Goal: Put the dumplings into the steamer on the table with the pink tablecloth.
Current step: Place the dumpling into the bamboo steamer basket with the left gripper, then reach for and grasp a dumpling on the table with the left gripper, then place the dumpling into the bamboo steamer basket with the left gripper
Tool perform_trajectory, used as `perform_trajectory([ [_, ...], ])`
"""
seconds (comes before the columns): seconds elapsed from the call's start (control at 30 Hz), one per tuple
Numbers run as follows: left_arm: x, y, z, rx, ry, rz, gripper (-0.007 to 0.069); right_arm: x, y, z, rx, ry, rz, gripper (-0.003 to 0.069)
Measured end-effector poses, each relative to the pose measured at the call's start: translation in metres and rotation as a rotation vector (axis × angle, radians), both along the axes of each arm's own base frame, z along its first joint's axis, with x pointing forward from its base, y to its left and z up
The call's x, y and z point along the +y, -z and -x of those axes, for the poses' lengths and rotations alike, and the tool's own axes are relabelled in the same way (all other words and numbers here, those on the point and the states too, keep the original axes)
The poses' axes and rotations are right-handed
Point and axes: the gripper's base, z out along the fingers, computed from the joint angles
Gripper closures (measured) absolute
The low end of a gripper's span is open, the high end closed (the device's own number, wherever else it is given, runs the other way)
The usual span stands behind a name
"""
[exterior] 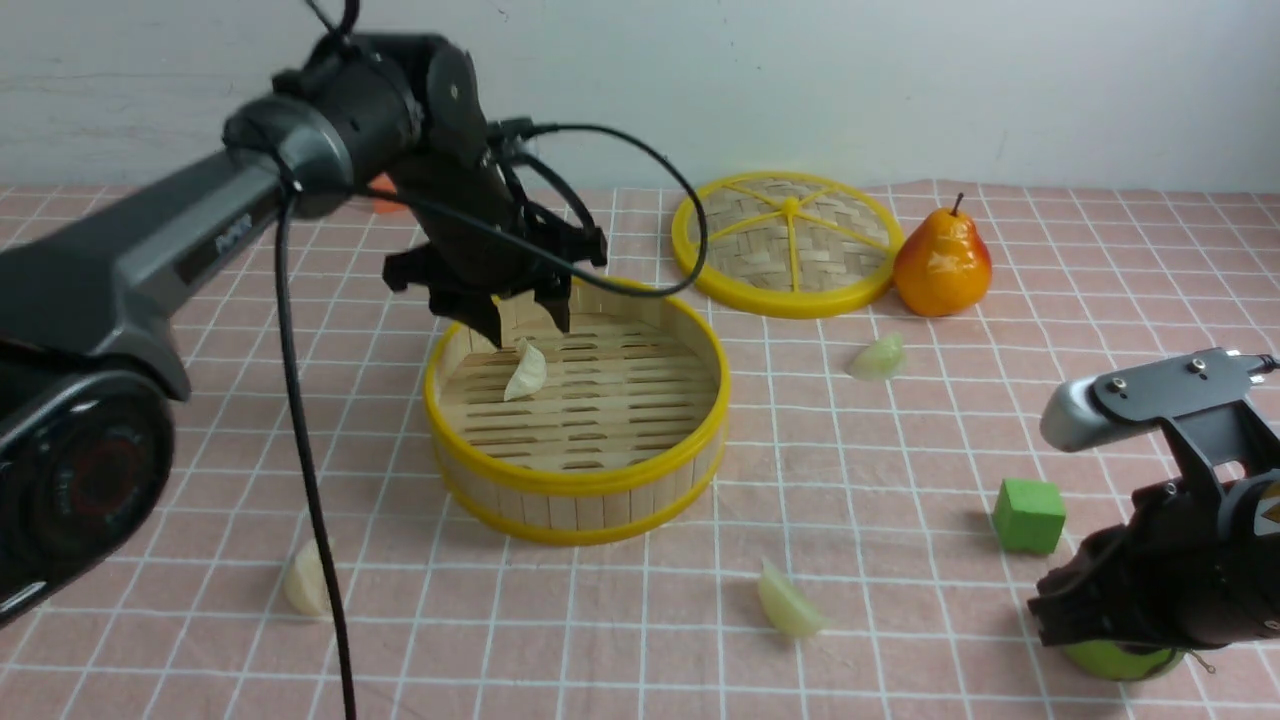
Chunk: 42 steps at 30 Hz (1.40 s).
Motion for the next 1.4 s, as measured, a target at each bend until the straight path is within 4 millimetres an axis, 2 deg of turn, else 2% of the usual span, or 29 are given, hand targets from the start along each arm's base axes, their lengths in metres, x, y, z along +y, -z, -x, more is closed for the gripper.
perform_trajectory([
  [0.03, 0.003, -0.019, 0.009, -0.018, 0.003, -0.019, 0.0181, 0.0, 0.0, 0.0, 0.005, -0.001, 0.001, 0.0617],
  [0.07, 0.01, -0.046, 0.022, -0.066, -0.002, -0.057, 0.0194, 0.0, 0.001, 0.001, 0.014, -0.004, 0.002, 0.0617],
  [0.13, 0.021, -0.075, 0.044, -0.114, -0.023, -0.084, 0.0215, 0.0, 0.001, 0.002, 0.029, -0.005, -0.001, 0.0617],
  [0.17, 0.027, -0.081, 0.055, -0.113, -0.035, -0.102, 0.0228, 0.0, 0.002, 0.003, 0.037, -0.005, -0.004, 0.0617],
  [0.2, 0.033, -0.079, 0.066, -0.089, -0.047, -0.125, 0.024, 0.001, 0.002, 0.003, 0.044, -0.005, -0.005, 0.0617],
  [0.23, 0.037, -0.072, 0.074, -0.057, -0.058, -0.149, 0.0251, 0.001, 0.002, 0.004, 0.049, -0.003, -0.011, 0.0617],
  [0.27, 0.042, -0.056, 0.083, -0.002, -0.073, -0.177, 0.0257, 0.001, 0.002, 0.004, 0.053, -0.001, -0.017, 0.0615],
  [0.3, 0.046, -0.03, 0.092, 0.068, -0.085, -0.207, 0.0262, 0.002, 0.002, 0.005, 0.06, -0.004, -0.02, 0.0614],
  [0.43, 0.054, 0.051, 0.113, 0.17, -0.134, -0.222, 0.0267, 0.002, 0.002, 0.006, 0.069, -0.023, -0.019, 0.061],
  [0.53, 0.059, 0.089, 0.126, 0.166, -0.183, -0.216, 0.0267, 0.003, 0.002, 0.006, 0.067, -0.027, -0.023, 0.0608],
  [0.6, 0.063, 0.1, 0.13, 0.153, -0.219, -0.222, 0.0267, 0.003, 0.002, 0.006, 0.064, -0.029, -0.025, 0.0607],
  [0.87, 0.068, 0.115, 0.127, 0.129, -0.271, -0.262, 0.0272, 0.004, 0.001, 0.005, 0.054, -0.023, -0.04, 0.0606],
  [0.97, 0.067, 0.124, 0.126, 0.145, -0.271, -0.27, 0.0316, 0.004, 0.001, 0.004, 0.052, -0.021, -0.043, 0.0606],
  [1.03, 0.067, 0.131, 0.125, 0.164, -0.271, -0.28, 0.0384, 0.004, 0.001, 0.004, 0.052, -0.021, -0.043, 0.0606],
  [1.07, 0.067, 0.131, 0.124, 0.161, -0.268, -0.282, 0.0432, 0.004, 0.001, 0.004, 0.052, -0.02, -0.044, 0.0606],
  [1.13, 0.066, 0.128, 0.122, 0.159, -0.254, -0.282, 0.044, 0.004, 0.001, 0.004, 0.053, -0.019, -0.047, 0.0606],
  [1.23, 0.06, 0.113, 0.117, 0.141, -0.234, -0.246, 0.0439, 0.004, 0.001, 0.004, 0.05, -0.026, -0.043, 0.0602],
  [1.3, 0.044, 0.074, 0.109, 0.046, -0.178, -0.159, 0.0439, 0.004, 0.0, 0.004, 0.042, -0.027, -0.042, 0.0599],
  [1.33, 0.037, 0.06, 0.107, 0.012, -0.158, -0.119, 0.0439, 0.004, 0.0, 0.003, 0.037, -0.026, -0.042, 0.0599],
  [1.37, 0.035, 0.056, 0.107, -0.001, -0.149, -0.116, 0.0439, 0.004, 0.0, 0.003, 0.036, -0.026, -0.042, 0.0598],
  [1.4, 0.021, 0.03, 0.103, -0.077, -0.098, -0.055, 0.0439, 0.004, 0.0, 0.003, 0.026, -0.024, -0.042, 0.0596],
])
